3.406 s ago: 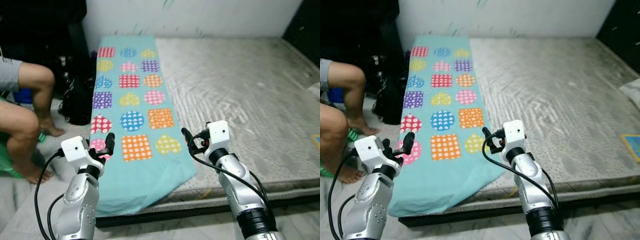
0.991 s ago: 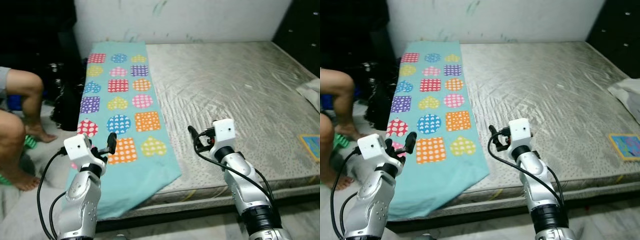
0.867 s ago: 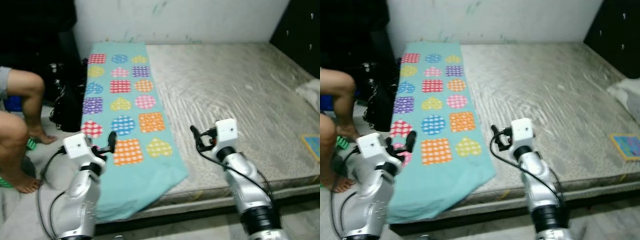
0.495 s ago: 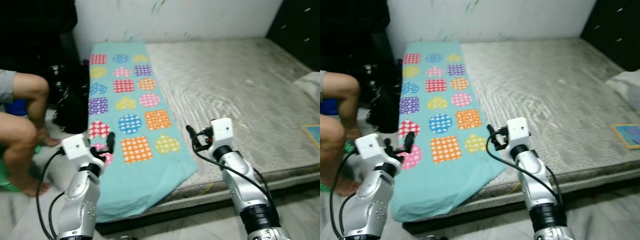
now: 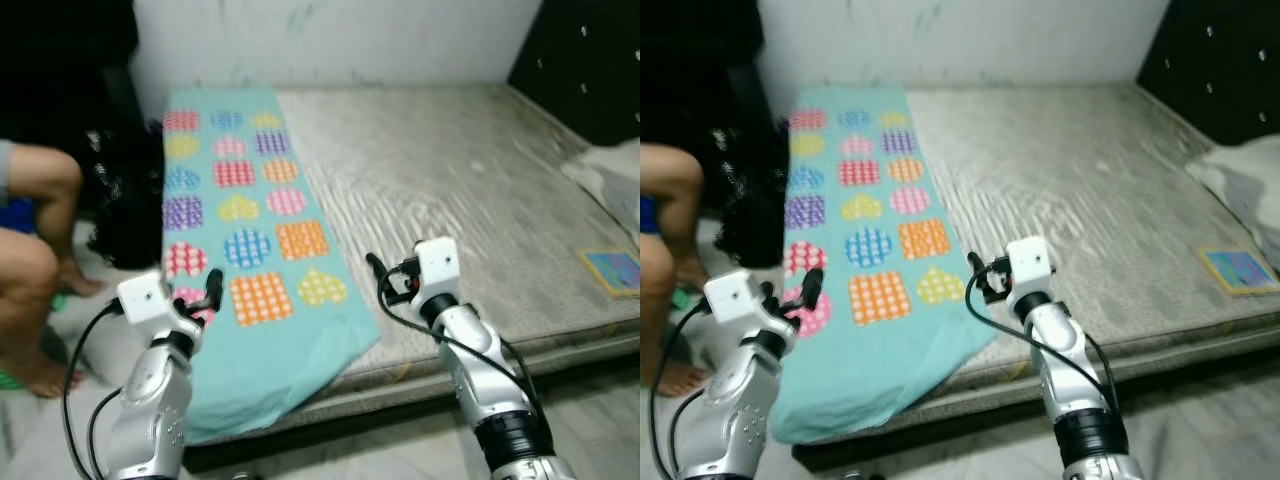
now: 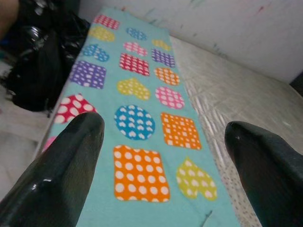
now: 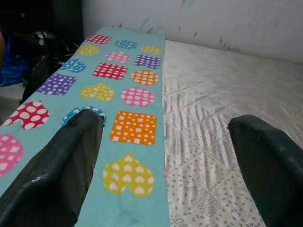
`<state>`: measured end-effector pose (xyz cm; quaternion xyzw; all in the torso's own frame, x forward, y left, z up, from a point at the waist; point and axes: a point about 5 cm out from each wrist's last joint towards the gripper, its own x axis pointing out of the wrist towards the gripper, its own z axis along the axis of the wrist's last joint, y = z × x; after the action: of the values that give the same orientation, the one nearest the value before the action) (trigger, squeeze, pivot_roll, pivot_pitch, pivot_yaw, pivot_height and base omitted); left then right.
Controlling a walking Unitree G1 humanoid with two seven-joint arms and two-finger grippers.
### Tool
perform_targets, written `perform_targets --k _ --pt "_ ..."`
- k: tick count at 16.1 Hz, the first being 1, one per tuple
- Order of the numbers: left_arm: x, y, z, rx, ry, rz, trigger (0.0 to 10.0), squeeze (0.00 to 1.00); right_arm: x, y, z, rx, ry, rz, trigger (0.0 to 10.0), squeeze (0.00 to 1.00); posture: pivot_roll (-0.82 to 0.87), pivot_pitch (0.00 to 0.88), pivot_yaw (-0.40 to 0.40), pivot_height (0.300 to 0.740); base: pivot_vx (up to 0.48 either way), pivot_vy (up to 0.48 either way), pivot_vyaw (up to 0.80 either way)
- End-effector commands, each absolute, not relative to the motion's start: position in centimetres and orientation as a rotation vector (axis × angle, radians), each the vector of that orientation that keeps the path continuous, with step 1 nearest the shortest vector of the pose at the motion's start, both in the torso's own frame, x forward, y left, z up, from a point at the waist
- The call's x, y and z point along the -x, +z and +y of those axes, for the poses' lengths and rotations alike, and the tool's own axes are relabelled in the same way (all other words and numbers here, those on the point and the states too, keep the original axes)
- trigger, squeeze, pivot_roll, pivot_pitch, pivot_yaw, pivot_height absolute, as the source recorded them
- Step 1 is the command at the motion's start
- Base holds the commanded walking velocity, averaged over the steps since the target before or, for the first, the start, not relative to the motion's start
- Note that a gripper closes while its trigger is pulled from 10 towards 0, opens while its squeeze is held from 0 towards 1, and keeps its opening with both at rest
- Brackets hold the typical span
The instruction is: Clean up the room
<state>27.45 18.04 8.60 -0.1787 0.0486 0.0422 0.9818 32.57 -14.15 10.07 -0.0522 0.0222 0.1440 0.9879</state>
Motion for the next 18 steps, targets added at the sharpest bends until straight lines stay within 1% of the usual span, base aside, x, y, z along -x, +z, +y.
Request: perform_targets --k 1,4,13,18 --pt "-27.52 8.69 17.51 0.365 0.065 0.094 10.0 0.00 -32.62 10.19 -14.60 0.108 0.280 0.043 10.0 0.00 -0.10 0.049 -0.027 0.740 0.304 0.000 0.00" --pt "-27.52 8.69 17.47 0.364 0.061 0.093 10.0 0.00 -32.68 10.22 -14.74 0.107 0.273 0.041 10.0 0.00 -0.10 0.046 -0.027 0.740 0.326 0.000 0.00" --pt "-27.63 8.72 17.54 0.354 0.056 0.094 10.0 0.00 -32.71 10.30 -14.78 0.092 0.266 0.031 10.0 0.00 -0.10 0.049 -0.025 0.740 0.000 0.000 0.00" --pt "-27.69 8.65 17.51 0.353 0.058 0.098 10.0 0.00 -32.63 10.46 -14.52 0.111 0.282 0.009 10.0 0.00 -0.10 0.046 -0.026 0.740 0.000 0.000 0.75"
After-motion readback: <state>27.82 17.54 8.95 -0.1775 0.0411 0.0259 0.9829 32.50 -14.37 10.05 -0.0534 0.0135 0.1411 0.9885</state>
